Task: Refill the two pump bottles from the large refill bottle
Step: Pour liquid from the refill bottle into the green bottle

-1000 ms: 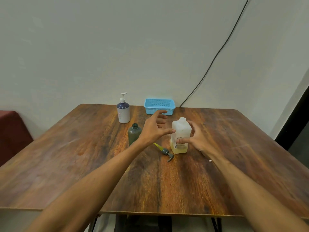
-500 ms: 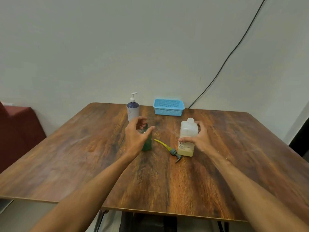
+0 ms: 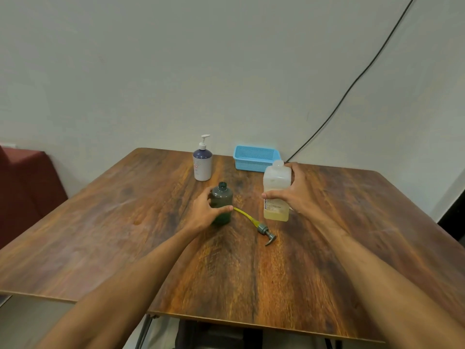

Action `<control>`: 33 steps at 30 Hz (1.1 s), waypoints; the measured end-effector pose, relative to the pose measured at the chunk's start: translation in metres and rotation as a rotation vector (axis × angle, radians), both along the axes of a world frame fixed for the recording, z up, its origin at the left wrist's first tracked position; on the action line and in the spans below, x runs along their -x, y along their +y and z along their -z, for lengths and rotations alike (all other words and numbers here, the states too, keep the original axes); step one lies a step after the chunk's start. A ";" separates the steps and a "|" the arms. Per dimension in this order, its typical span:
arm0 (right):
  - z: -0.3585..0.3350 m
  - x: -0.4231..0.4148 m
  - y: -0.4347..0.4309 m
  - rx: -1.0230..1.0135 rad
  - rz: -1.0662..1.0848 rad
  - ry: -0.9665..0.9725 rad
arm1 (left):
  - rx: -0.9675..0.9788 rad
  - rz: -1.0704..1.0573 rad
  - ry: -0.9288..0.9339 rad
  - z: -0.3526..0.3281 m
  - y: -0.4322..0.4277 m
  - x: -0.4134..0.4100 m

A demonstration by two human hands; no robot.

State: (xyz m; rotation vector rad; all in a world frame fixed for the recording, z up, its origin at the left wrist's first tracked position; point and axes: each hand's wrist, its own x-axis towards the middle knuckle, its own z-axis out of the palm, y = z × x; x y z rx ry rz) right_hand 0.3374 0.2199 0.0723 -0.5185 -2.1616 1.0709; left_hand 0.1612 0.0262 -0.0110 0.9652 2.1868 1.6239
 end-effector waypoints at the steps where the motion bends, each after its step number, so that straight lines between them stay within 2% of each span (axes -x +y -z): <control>1: -0.001 0.002 0.000 -0.010 -0.003 -0.013 | -0.004 0.001 0.014 -0.002 0.002 0.000; 11: -0.016 0.019 -0.005 -0.184 0.001 -0.192 | -0.040 0.011 0.131 -0.031 0.026 0.002; 22: -0.032 0.023 -0.001 -0.408 0.052 -0.374 | 0.064 0.072 0.169 -0.050 0.033 0.004; 33: -0.036 0.018 0.000 -0.559 0.053 -0.455 | 0.139 0.155 0.234 -0.059 0.036 -0.002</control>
